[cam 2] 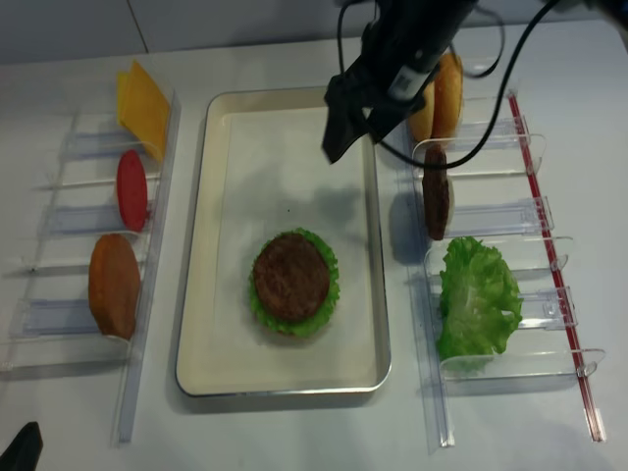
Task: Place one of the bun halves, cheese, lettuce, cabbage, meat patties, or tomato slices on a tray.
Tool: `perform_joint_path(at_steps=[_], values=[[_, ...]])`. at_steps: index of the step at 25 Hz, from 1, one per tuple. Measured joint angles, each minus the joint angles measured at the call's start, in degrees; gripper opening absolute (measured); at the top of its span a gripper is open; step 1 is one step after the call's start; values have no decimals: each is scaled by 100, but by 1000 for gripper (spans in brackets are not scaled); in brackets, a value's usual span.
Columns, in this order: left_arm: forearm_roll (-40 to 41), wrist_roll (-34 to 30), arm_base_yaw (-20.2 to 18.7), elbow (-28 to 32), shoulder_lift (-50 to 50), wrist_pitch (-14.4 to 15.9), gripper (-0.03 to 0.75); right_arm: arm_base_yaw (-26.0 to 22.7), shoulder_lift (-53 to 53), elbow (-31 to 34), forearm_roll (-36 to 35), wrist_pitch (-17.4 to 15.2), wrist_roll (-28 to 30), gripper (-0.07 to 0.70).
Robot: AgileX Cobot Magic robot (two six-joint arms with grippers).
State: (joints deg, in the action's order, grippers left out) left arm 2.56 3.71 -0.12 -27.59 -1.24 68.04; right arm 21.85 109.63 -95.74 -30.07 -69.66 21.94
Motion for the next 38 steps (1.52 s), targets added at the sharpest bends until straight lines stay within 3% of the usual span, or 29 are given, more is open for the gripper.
perform_joint_path(at_steps=[4,12,17,25,34,38], values=[[0,0,0,0,0,0,533,0,-434,-9,875,-79,-481,555],[0,0,0,0,0,0,533,0,-1417,76,1395,-126,-928,553],[0,0,0,0,0,0,532,0,-2249,733,1884,-161,-1080,549],[0,0,0,0,0,0,533,0,-3667,1952,1933,-173,-1218,549],[0,0,0,0,0,0,533,0,-5260,3024,2123,96,-1363,546],[0,0,0,0,0,0,533,-334,-6048,3558,2235,96,-1493,545]])
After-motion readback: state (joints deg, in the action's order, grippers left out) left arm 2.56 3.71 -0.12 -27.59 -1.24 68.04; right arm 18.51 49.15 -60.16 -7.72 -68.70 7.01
